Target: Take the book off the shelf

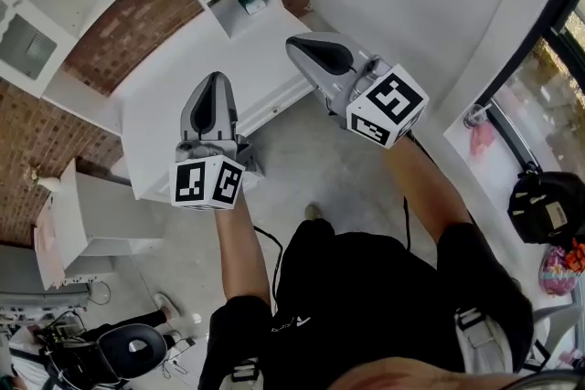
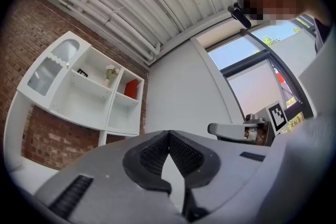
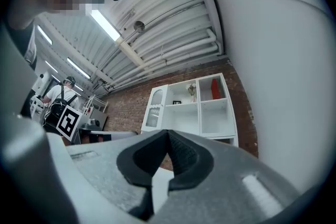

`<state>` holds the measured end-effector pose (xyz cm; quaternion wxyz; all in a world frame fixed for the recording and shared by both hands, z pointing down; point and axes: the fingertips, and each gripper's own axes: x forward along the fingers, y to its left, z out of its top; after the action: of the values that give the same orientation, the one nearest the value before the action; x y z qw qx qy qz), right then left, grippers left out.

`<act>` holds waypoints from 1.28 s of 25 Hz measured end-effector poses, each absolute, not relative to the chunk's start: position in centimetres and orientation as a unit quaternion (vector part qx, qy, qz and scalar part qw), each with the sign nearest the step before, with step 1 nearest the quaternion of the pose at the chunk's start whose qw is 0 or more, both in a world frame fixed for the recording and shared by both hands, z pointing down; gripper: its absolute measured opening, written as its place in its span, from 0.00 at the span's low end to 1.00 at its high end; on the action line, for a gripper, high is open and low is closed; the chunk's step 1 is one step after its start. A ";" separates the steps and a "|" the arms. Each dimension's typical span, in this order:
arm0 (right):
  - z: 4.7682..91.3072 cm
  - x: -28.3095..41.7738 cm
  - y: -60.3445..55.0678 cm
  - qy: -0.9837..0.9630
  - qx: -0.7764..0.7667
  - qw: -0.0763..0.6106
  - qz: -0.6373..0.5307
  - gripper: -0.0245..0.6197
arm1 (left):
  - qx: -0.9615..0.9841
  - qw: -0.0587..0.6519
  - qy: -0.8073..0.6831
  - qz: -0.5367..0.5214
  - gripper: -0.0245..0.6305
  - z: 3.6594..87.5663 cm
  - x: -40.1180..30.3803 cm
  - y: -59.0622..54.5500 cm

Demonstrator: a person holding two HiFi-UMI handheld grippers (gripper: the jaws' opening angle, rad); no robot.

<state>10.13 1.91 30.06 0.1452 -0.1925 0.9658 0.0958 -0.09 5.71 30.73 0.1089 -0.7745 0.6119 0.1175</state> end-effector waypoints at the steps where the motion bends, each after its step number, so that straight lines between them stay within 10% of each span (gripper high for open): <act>1: 29.7 9.7 1.2 0.966 -0.191 0.145 0.100 0.04 | -0.772 0.112 0.614 0.120 0.04 30.4 -0.6 5.1; 32: 13.9 -13.7 -35.8 0.960 -0.203 0.183 0.057 0.04 | -0.794 0.138 0.572 0.154 0.04 22.4 -24.9 -29.0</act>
<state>-13.69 -35.75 13.95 0.1831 -0.2028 0.9602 0.0575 -24.91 -29.05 22.43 0.1378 -0.7938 0.5721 0.1536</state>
